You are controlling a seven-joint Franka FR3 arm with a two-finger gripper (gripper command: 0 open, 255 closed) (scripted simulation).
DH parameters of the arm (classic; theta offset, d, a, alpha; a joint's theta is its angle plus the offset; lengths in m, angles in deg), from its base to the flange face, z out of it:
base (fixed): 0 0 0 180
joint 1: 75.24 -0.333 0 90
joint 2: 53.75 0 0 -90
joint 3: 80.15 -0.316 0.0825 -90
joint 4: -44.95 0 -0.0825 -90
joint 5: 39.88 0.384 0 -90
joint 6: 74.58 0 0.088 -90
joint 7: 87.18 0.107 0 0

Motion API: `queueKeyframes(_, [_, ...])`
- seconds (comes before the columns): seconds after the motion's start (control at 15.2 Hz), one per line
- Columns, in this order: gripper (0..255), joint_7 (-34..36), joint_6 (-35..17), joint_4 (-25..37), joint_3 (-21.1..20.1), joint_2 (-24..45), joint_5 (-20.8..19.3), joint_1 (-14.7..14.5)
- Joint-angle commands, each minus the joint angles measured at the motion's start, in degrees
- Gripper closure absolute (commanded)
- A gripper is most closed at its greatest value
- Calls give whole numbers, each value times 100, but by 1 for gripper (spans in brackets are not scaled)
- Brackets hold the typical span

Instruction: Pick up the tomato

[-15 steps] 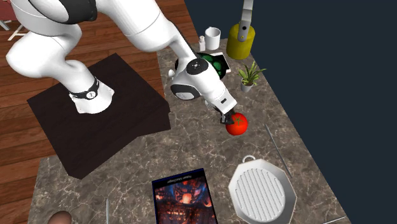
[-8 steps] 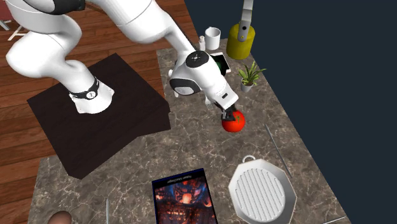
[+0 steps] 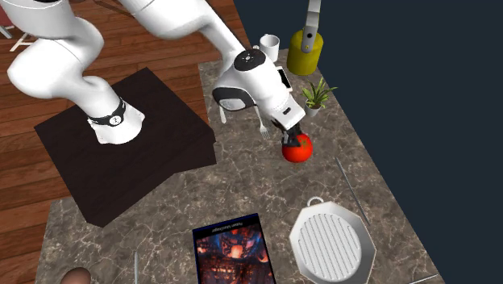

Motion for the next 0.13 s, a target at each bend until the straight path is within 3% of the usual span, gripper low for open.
queueKeyframes(0.0, [255,-11,84,-11,-21,-93,8,29])
queueKeyframes(0.07, [255,-11,84,-10,-21,-92,8,29])
